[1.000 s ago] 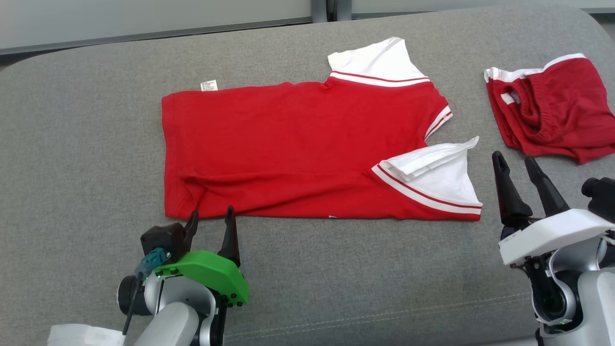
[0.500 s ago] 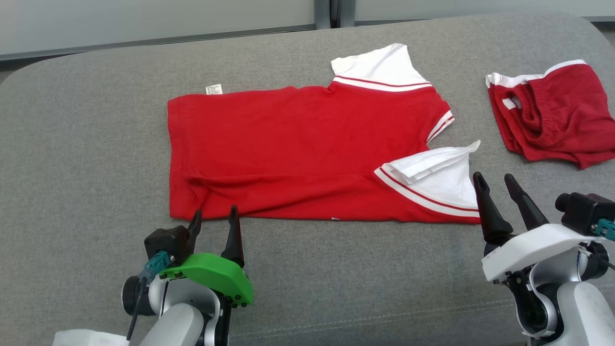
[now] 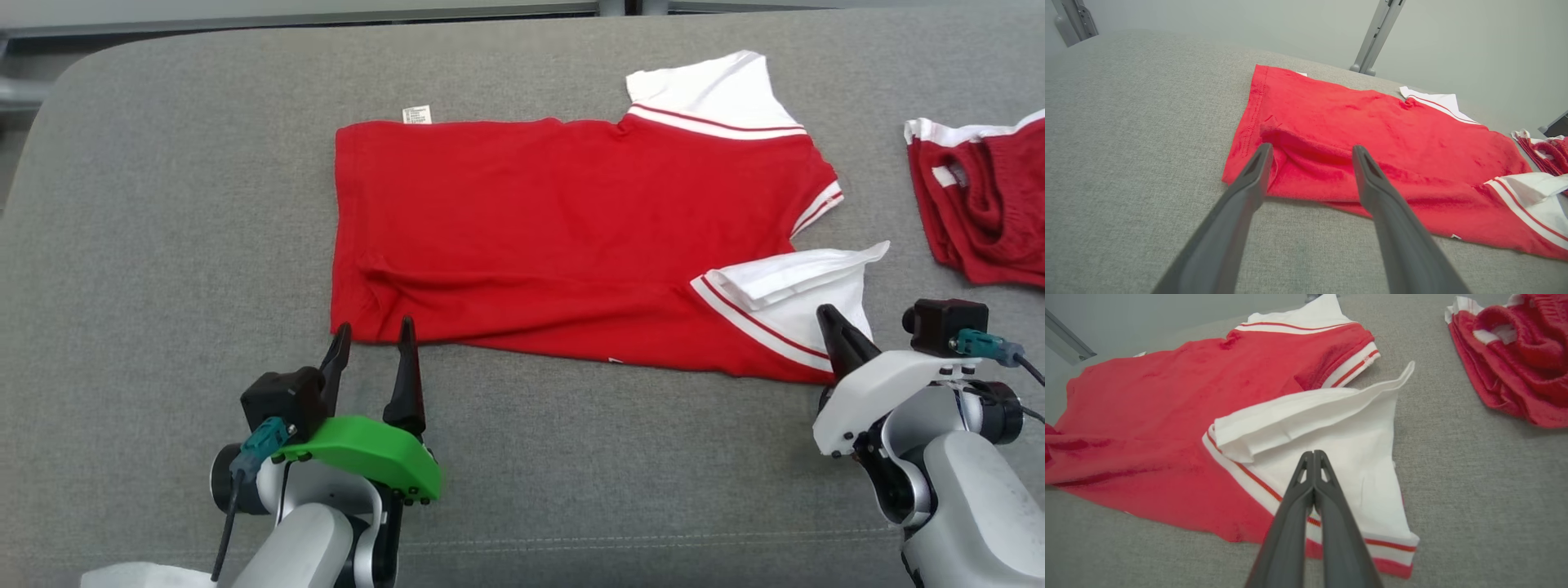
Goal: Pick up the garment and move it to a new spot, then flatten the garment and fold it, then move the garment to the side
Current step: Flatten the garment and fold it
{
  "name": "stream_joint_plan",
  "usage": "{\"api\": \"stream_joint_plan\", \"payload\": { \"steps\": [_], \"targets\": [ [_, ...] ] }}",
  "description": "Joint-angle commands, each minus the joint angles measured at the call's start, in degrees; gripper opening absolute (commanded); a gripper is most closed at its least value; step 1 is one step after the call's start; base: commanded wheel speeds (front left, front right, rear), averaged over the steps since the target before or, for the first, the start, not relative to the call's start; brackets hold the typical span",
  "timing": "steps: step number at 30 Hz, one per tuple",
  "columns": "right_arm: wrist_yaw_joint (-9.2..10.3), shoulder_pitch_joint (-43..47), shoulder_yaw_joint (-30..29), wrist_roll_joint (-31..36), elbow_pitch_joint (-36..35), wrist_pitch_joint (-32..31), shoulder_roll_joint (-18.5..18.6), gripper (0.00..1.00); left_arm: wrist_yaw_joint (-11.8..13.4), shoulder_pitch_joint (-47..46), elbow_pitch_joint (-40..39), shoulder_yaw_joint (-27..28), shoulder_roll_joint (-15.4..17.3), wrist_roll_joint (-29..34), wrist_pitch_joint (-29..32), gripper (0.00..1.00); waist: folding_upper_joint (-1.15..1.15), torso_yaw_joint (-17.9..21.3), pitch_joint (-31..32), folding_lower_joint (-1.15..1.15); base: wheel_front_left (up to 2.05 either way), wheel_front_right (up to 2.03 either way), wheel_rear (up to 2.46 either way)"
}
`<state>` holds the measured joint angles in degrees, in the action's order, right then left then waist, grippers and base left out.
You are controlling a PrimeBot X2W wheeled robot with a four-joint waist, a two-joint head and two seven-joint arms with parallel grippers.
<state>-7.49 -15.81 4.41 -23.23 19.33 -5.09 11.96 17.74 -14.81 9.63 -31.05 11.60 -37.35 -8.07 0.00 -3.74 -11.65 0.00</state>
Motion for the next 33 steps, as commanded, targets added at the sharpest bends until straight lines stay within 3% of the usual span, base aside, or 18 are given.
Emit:
{"api": "stream_joint_plan", "payload": {
  "steps": [1, 8, 23, 33],
  "targets": [
    [0.0, -1.3, 0.5, -0.2, 1.3, 0.4, 0.4, 0.0, 0.4, -0.9, -0.1, 0.1, 0.1, 0.5, 0.0, 1.0, 0.0, -2.3, -2.1, 0.0, 0.0, 0.0, 0.0],
    [0.0, -6.8, 3.5, -1.3, 9.9, 1.9, 1.6, 0.0, 0.5, -1.4, -0.7, 0.2, -0.3, 0.1, -0.6, 1.0, 0.0, -4.6, -3.8, 0.0, 0.0, 0.0, 0.0],
    [0.0, -20.1, 4.9, -2.8, 17.1, 5.9, 3.9, 0.0, 0.4, -2.2, -0.5, 0.4, -0.5, -0.3, -1.3, 1.0, 0.0, -4.5, -5.5, 0.0, 0.0, 0.0, 0.0],
    [0.01, -20.0, 5.0, -4.9, 13.8, 10.4, 4.6, 0.0, 0.1, -2.0, -0.2, 0.1, -0.2, -0.1, -2.1, 1.0, 0.0, -2.7, -3.7, 0.0, 0.0, 0.0, 0.0]
  ]
}}
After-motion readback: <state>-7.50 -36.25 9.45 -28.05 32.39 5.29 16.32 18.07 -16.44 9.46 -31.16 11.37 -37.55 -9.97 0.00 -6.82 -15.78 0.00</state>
